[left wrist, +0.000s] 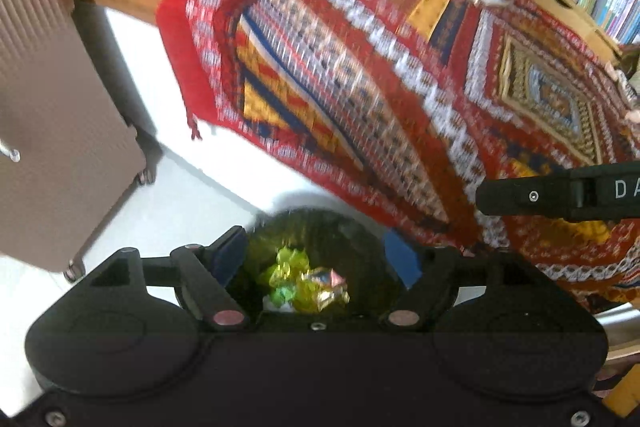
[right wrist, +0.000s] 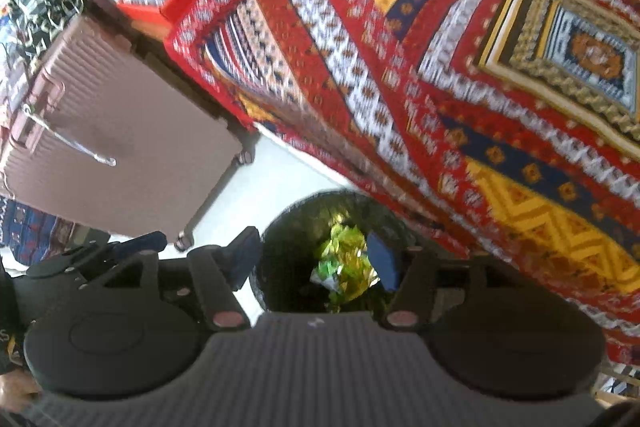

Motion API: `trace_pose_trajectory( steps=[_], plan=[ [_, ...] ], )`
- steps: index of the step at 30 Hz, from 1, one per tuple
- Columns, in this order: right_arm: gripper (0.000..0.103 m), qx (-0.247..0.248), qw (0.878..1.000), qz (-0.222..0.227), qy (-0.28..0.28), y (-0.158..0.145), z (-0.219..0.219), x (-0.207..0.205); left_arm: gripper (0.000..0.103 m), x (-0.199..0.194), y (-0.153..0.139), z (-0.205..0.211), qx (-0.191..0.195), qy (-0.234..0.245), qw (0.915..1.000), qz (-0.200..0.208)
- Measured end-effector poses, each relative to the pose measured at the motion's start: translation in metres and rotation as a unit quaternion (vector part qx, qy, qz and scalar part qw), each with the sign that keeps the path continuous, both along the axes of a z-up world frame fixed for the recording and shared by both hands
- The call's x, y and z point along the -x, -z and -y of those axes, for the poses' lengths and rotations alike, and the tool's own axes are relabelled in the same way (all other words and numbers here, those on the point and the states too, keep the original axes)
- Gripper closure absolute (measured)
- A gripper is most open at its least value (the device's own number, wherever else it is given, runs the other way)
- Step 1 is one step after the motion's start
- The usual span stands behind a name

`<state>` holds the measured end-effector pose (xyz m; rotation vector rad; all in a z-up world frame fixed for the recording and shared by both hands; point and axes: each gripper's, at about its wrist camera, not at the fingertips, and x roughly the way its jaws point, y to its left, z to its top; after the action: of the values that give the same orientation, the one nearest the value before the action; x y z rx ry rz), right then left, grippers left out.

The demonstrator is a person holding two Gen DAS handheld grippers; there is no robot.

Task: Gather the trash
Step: 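Move both tools back over the rug toward the RICE bag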

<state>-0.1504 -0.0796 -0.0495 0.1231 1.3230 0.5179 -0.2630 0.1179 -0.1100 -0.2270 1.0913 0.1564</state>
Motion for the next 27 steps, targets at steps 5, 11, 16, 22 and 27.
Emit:
trace_pose_trajectory(
  steps=[5, 11, 16, 22, 27],
  plan=[
    [0.03, -0.008, 0.999, 0.037, 0.017, -0.032, 0.015, -0.016, 0.024, -0.017, -0.039, 0.008, -0.014, 0.011, 0.9989, 0.042],
    [0.028, -0.015, 0.996, 0.085, 0.033, -0.068, 0.035, -0.047, 0.019, -0.046, -0.086, 0.025, -0.028, 0.019, 0.9949, 0.095],
    [0.026, -0.022, 0.992, 0.114, 0.049, -0.088, 0.054, -0.081, 0.018, -0.084, -0.111, 0.045, -0.043, 0.026, 0.9919, 0.116],
    [0.025, -0.02, 0.988, 0.139, 0.065, -0.101, 0.082, -0.132, 0.017, -0.138, -0.128, 0.067, -0.051, 0.028, 0.9899, 0.129],
    [0.025, -0.017, 0.985, 0.149, 0.083, -0.101, 0.11, -0.185, 0.017, -0.19, -0.13, 0.086, -0.05, 0.029, 0.9889, 0.137]
  ],
)
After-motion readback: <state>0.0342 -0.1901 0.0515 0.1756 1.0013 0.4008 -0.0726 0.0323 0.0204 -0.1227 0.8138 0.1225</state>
